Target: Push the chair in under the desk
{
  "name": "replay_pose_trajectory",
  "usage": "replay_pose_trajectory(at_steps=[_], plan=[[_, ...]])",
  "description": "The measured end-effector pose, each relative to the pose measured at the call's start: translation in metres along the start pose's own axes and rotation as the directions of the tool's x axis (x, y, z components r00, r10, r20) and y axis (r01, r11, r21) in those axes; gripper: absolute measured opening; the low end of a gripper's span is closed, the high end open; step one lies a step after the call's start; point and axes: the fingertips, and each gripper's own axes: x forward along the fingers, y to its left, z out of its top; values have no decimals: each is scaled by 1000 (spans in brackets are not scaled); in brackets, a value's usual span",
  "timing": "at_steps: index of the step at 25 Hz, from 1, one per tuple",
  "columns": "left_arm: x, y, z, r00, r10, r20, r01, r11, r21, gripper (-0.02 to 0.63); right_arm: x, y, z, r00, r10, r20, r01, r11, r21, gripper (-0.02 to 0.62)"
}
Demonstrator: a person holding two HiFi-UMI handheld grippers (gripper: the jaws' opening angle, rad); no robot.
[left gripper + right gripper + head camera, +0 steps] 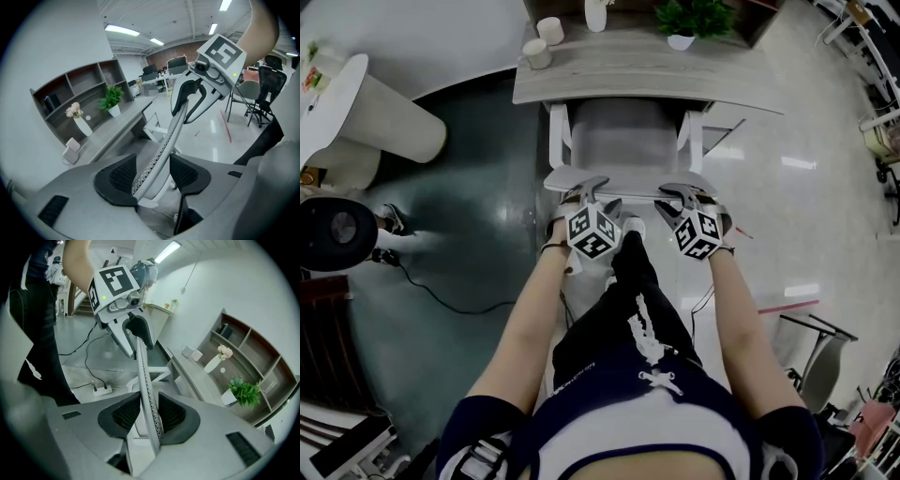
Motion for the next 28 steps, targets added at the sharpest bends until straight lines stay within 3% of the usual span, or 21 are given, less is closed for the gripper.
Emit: replay_pose_trajectory(at_steps=[28], plan=[[16,19,9,1000,7,2,-7,1000,-6,225,11,-26,-7,1000,23,-2,-23,1000,-1,104]])
